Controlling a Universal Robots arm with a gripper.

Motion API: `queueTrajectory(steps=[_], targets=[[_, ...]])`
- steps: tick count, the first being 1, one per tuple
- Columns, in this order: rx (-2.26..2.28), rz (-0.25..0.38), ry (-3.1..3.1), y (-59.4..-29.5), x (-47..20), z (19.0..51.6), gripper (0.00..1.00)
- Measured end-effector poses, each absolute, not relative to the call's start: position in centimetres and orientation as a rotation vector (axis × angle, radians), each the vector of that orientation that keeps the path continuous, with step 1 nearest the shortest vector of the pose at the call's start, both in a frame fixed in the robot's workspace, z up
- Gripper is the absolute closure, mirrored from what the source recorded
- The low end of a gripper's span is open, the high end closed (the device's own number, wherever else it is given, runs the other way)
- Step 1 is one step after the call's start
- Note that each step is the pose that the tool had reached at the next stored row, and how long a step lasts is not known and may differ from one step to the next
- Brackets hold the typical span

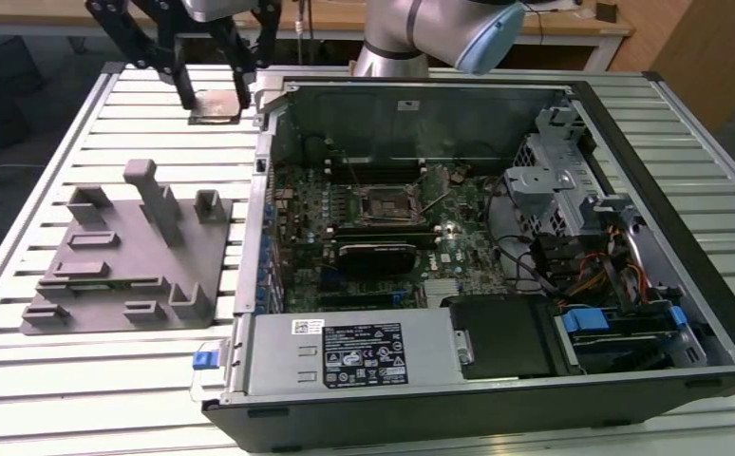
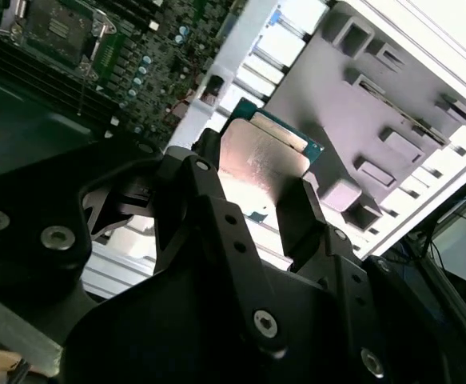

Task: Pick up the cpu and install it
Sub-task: 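Pick up the cpu and move it towards the insertion slot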

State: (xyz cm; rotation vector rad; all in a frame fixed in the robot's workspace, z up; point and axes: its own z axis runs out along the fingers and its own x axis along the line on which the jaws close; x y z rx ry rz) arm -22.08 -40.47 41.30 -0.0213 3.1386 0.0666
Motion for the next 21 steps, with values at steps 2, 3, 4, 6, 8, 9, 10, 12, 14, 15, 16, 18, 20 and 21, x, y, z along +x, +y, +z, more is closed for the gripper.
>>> queueTrajectory(steps=[2, 3, 4, 6, 8, 9, 10, 12, 14, 15, 16, 18, 20, 21], targets=[[-0.022, 0.067, 3.139, -40.5, -21.2, 41.3, 0.47], [-0.021, 0.067, 3.139, -40.5, -20.7, 41.3, 0.47], [-0.021, 0.066, 3.139, -40.4, -20.3, 41.3, 0.47], [-0.022, 0.066, 3.139, -40.3, -19.4, 41.2, 0.47], [-0.021, 0.067, 3.139, -40.1, -18.6, 41.2, 0.47], [-0.021, 0.066, 3.139, -40.0, -18.3, 41.1, 0.47], [-0.021, 0.066, 3.139, -39.8, -17.9, 41.1, 0.47], [-0.022, 0.067, 3.139, -39.6, -17.1, 41.0, 0.47], [-0.021, 0.066, 3.139, -39.4, -16.3, 40.9, 0.47], [-0.021, 0.066, 3.139, -39.3, -15.9, 40.9, 0.47], [-0.021, 0.067, 3.139, -39.1, -15.5, 40.9, 0.47], [-0.022, 0.067, 3.139, -38.8, -14.8, 40.8, 0.47], [-0.022, 0.067, 3.139, -38.5, -14.1, 40.7, 0.47], [-0.021, 0.067, 3.139, -38.4, -13.6, 40.7, 0.47]])
